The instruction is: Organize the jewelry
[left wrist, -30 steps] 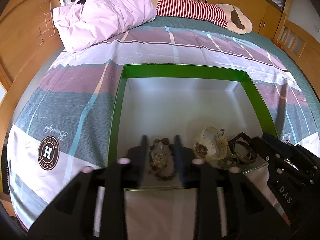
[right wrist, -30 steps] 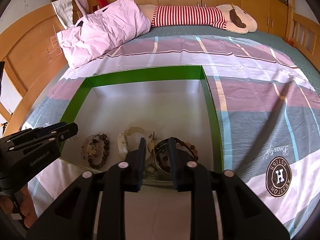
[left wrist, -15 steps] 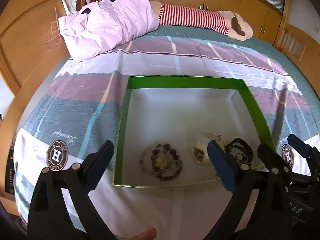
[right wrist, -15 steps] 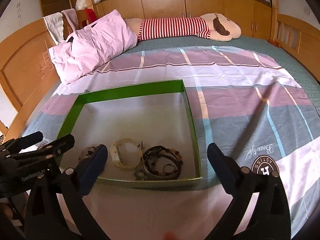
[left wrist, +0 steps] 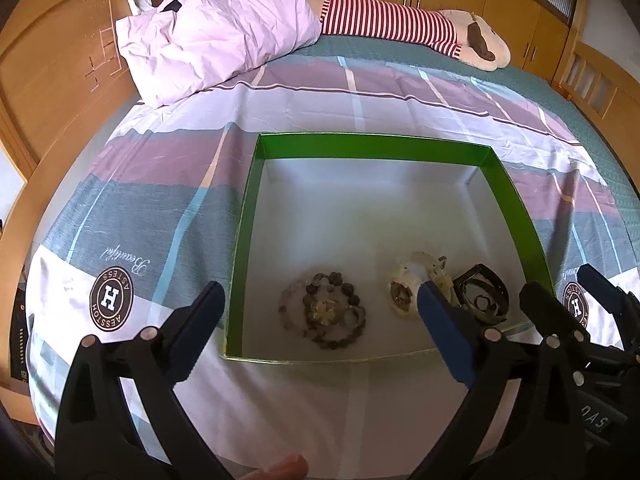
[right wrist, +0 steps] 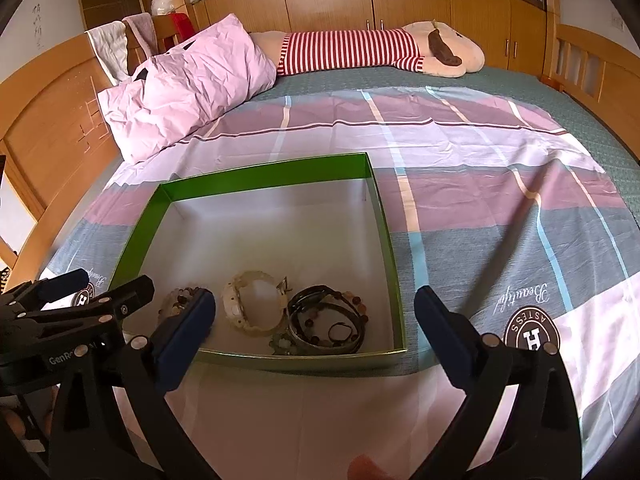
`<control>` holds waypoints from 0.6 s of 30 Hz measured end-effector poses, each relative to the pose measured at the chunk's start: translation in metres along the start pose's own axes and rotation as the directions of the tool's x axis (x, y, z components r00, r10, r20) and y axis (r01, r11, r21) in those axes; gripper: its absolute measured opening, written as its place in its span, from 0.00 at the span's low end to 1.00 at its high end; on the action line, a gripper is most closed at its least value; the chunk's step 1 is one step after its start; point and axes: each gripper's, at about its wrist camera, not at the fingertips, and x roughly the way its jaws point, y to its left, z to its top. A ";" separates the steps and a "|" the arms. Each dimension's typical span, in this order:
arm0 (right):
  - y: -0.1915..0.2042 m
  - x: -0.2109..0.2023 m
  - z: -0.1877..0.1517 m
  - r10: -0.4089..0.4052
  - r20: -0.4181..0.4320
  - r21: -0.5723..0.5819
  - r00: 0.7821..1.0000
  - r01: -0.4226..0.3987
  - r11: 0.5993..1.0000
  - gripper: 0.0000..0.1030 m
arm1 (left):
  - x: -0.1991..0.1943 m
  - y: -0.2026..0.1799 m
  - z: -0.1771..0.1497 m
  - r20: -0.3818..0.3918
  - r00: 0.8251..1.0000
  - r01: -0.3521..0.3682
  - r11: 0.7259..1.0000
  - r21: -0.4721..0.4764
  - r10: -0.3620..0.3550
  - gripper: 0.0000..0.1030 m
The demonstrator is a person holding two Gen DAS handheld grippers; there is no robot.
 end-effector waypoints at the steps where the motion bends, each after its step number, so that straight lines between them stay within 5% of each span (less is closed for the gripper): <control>1: 0.000 0.000 0.000 0.000 0.000 0.000 1.000 0.000 1.000 0.97 | 0.000 0.000 0.000 0.000 1.000 -0.001 1.000 0.000 0.001 0.95; 18: -0.001 0.001 0.000 0.000 -0.004 0.001 1.000 0.000 1.000 0.97 | 0.003 0.000 0.000 -0.012 1.000 -0.016 1.000 0.008 0.016 0.95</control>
